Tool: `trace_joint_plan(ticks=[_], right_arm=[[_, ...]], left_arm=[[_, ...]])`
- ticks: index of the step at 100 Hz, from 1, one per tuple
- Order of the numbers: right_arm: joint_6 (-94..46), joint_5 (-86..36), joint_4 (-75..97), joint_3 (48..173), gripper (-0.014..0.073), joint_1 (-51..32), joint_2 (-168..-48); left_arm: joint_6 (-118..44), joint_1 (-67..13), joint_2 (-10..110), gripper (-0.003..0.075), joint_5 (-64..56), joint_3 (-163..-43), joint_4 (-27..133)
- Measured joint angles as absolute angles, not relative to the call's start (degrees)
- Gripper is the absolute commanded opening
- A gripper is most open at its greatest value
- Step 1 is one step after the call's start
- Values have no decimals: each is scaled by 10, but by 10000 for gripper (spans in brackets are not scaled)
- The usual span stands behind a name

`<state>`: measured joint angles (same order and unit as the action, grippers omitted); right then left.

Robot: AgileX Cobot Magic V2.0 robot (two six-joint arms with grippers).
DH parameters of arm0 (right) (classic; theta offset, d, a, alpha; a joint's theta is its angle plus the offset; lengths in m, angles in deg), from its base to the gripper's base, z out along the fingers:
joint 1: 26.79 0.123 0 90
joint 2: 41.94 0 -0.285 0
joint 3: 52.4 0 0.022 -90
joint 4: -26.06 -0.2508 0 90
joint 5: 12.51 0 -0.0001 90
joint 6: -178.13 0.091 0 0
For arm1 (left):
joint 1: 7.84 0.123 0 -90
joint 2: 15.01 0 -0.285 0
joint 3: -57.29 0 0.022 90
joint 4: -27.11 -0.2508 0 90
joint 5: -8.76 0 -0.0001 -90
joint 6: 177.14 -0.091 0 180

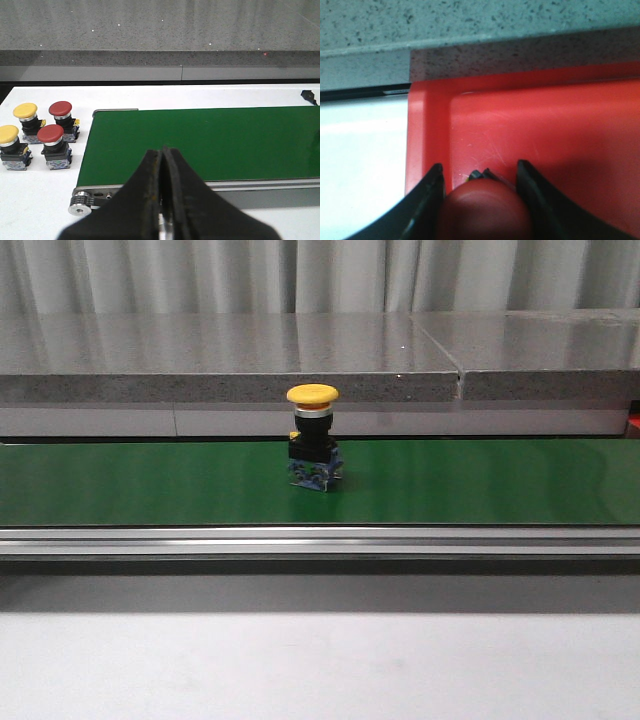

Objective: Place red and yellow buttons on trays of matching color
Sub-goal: 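Lower the red button into the red tray and open the right gripper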

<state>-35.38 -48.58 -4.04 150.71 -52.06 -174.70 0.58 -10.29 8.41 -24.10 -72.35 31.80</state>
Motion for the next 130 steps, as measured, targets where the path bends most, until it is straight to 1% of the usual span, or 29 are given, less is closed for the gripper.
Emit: trace_joint_plan(ticks=[8, 12, 17, 27, 30, 36, 41, 64, 77, 92, 114, 130], right_arm=[[-354, -483, -40, 1507, 150, -521, -1753], [-354, -483, -40, 1507, 194, -521, -1757], [-354, -483, -40, 1507, 264, -521, -1760], [-355, -482, -40, 1508, 449, -521, -1763], [-355, -482, -40, 1508, 491, -521, -1763], [-355, -482, -40, 1508, 557, -521, -1763], [-355, -482, -40, 1508, 583, -521, -1763], [-355, -482, -40, 1513, 585, -521, -1762], [-355, -506, -40, 1530, 585, -521, -1746], [-355, -553, -40, 1554, 585, -521, -1712], [-352, -639, -40, 1557, 585, -521, -1651], [-351, -661, -40, 1525, 584, -518, -1591]], left_arm=[[6, -103, 84, -19, -241, -724, 318], [6, -103, 84, -19, -241, -724, 318], [6, -103, 84, -19, -241, -724, 318], [6, -103, 84, -19, -241, -724, 318], [6, -103, 84, -19, -241, -724, 318], [6, -103, 84, -19, -241, -724, 318], [6, -103, 84, -19, -241, -724, 318], [6, -103, 84, -19, -241, -724, 318], [6, -103, 84, -19, -241, -724, 318], [6, -103, 84, -19, -241, -724, 318], [6, -103, 84, -19, -241, -724, 318], [6, -103, 84, -19, -241, -724, 318]])
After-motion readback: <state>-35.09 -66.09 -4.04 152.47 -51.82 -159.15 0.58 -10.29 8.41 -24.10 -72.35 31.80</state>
